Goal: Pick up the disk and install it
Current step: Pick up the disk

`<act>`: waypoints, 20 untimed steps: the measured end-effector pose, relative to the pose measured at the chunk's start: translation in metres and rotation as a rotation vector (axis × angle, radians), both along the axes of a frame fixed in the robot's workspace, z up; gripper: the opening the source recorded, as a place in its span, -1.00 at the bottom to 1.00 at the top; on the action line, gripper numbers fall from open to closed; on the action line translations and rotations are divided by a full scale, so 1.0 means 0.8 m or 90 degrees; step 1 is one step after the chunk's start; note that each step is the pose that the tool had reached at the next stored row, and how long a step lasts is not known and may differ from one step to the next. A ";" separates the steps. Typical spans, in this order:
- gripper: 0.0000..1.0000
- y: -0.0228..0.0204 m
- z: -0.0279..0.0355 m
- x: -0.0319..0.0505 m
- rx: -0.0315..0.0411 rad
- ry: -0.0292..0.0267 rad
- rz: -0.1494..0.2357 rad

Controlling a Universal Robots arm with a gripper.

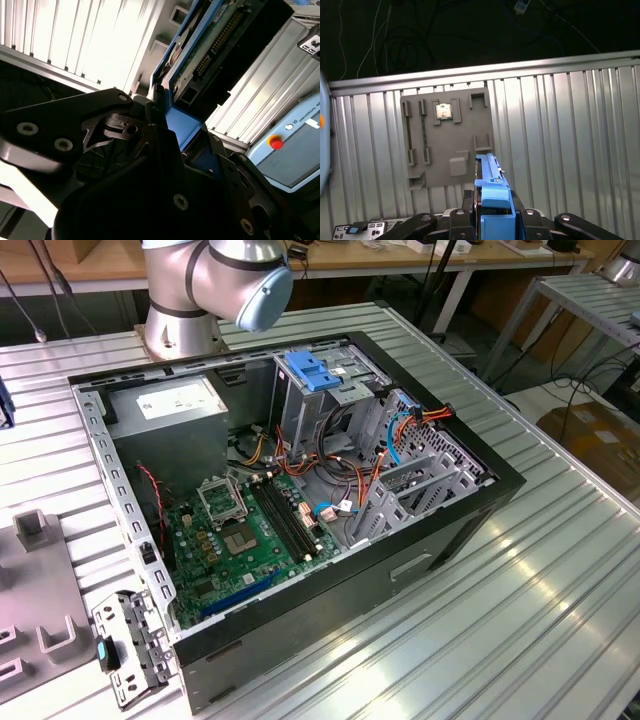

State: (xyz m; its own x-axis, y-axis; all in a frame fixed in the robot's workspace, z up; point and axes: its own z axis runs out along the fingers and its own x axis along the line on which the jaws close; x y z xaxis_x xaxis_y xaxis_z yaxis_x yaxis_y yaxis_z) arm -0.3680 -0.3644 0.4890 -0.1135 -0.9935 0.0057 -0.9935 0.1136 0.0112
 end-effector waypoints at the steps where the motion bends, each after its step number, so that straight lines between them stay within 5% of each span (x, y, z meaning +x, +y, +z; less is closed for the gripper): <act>1: -0.26 0.0000 0.0000 0.003 -0.0002 0.0000 -0.001; 8: -0.26 0.0000 0.0000 0.032 -0.0013 0.0000 -0.007; 20: -0.26 -0.0018 0.0000 0.041 -0.0013 0.0000 -0.008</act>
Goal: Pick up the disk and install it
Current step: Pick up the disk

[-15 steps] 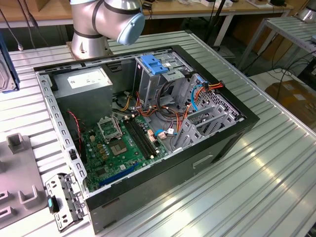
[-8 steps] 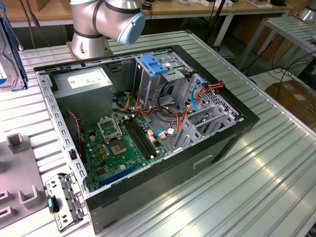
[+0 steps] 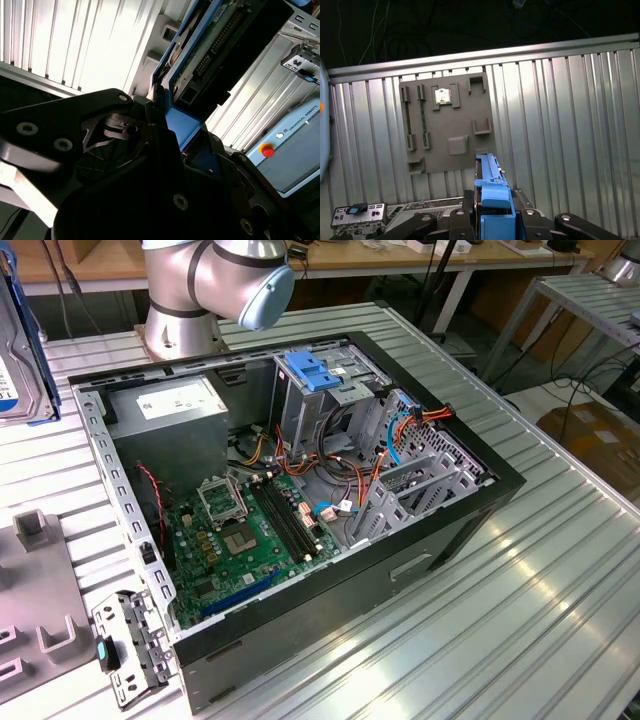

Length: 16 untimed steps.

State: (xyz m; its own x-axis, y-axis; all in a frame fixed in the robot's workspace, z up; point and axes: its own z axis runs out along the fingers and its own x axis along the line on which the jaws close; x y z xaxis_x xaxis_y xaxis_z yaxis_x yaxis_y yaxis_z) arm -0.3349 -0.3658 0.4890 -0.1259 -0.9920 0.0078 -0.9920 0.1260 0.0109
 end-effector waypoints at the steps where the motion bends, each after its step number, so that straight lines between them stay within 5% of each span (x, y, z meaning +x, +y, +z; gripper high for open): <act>1: -0.26 0.0000 0.0000 0.000 0.0000 0.0000 0.000; 10: -0.26 -0.0010 0.0000 0.000 0.0000 0.0000 0.000; 13: -0.26 -0.0164 0.0000 0.001 0.0000 0.0000 0.001; 16: -0.26 -0.0185 -0.0002 0.002 0.0001 0.0000 0.014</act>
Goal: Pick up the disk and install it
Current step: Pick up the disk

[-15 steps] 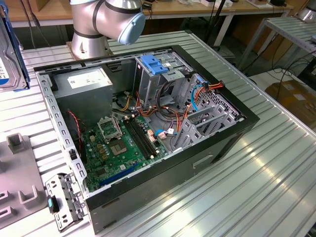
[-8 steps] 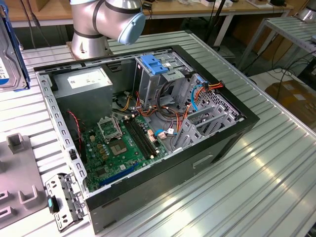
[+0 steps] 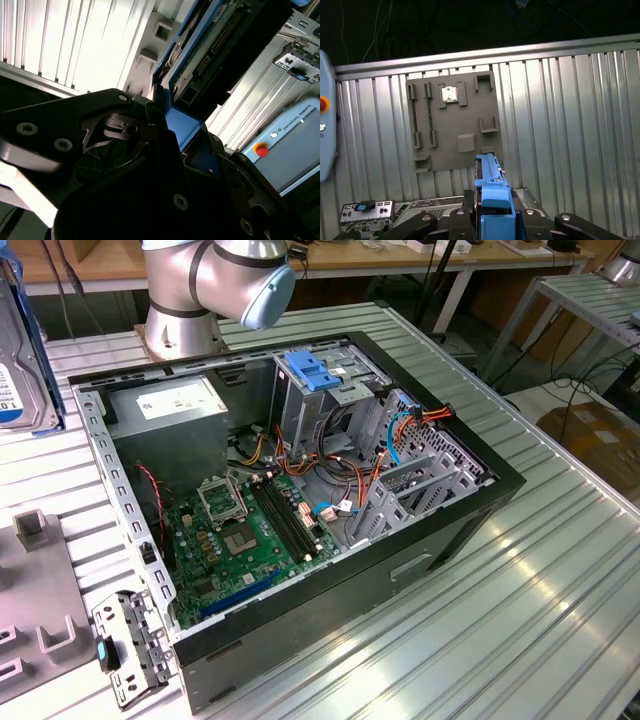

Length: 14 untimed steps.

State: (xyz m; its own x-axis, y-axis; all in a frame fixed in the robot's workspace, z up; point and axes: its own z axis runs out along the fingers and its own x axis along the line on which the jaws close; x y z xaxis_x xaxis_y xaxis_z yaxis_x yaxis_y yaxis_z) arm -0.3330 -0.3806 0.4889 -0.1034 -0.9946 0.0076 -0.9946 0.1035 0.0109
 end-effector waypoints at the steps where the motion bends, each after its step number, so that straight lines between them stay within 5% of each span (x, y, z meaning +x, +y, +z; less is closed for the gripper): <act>1: -0.26 0.0000 0.0000 0.001 -0.0001 0.0000 0.010; 3: -0.26 -0.0003 0.0000 0.011 -0.0001 0.0000 0.034; 14: -0.26 -0.0006 0.0000 0.049 -0.0001 0.0001 0.034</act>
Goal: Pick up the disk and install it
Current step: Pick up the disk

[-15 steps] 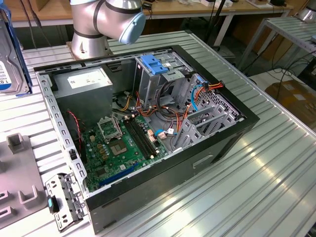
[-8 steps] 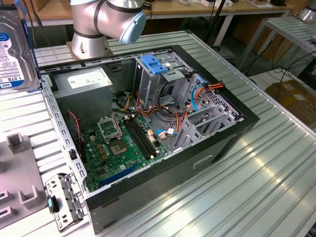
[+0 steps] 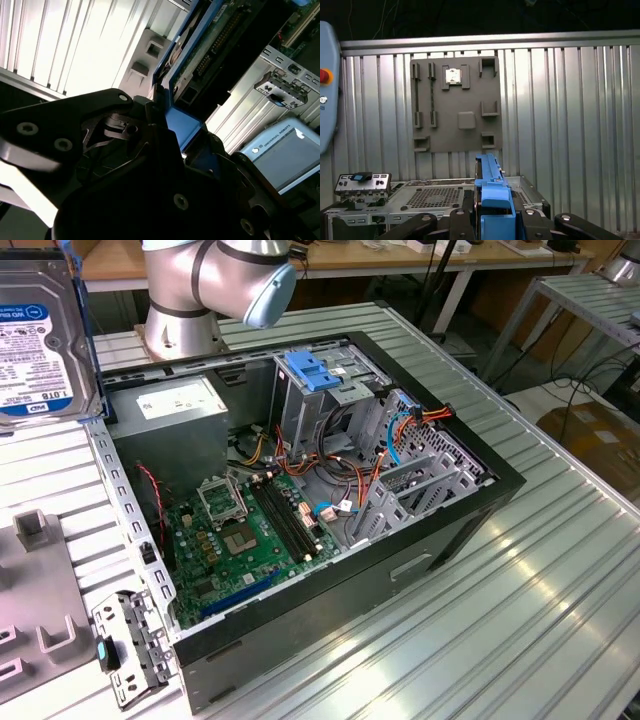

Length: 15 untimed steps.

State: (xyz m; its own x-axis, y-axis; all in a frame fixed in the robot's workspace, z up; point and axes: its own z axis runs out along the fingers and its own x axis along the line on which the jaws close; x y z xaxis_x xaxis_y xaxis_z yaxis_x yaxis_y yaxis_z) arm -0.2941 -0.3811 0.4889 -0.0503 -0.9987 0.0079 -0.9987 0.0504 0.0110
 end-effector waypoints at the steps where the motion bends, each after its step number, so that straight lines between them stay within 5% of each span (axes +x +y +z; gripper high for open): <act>1: -0.26 0.0000 -0.0001 0.003 0.0001 0.0000 0.000; 15: -0.26 0.0000 -0.0001 0.039 0.0001 0.0000 0.000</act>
State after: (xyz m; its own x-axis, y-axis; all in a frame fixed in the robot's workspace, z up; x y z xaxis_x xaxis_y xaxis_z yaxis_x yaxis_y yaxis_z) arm -0.2628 -0.3811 0.4888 -0.0503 -0.9987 0.0078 -0.9987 0.0504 0.0109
